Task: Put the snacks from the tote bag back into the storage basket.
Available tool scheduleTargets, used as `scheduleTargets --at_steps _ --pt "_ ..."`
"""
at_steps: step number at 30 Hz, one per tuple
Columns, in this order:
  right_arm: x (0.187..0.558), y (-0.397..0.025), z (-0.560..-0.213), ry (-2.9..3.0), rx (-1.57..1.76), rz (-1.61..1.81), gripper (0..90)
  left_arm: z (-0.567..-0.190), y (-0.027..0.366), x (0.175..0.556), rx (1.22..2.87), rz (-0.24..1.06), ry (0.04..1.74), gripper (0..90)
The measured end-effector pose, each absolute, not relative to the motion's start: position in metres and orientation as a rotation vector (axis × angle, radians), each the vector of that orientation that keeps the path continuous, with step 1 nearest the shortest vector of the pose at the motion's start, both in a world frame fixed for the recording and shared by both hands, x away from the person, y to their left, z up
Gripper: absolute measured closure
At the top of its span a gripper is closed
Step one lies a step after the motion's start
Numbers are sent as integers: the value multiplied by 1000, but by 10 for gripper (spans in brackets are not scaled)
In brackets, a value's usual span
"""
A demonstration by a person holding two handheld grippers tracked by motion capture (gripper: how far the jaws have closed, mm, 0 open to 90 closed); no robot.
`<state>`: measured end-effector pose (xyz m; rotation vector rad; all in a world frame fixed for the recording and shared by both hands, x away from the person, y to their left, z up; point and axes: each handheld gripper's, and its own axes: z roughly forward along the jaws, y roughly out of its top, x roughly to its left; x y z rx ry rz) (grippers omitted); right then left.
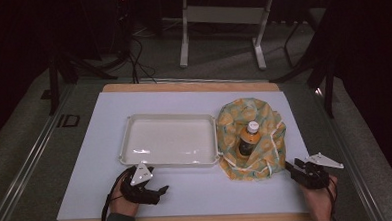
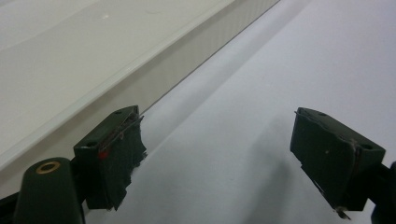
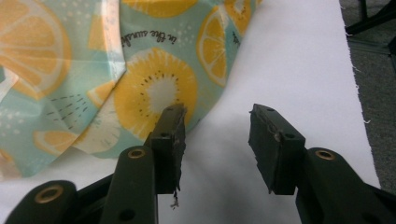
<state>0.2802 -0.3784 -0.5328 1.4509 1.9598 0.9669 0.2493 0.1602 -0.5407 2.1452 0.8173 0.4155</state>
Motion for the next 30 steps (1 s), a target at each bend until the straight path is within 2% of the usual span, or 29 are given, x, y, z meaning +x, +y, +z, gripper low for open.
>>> scheduleTargets --at_steps 13,20,24,30 --pt "277 -378 -532 1968 1431 1006 582 -540 164 251 2122 418 814 169" --pt "276 -380 -529 1966 1452 1027 620 -541 163 250 2124 423 811 171" --pt "274 -378 -526 1984 1434 1046 674 -541 163 249 2124 428 805 172" --pt "273 -372 -519 2002 1401 1037 677 -541 163 249 2124 431 800 172"
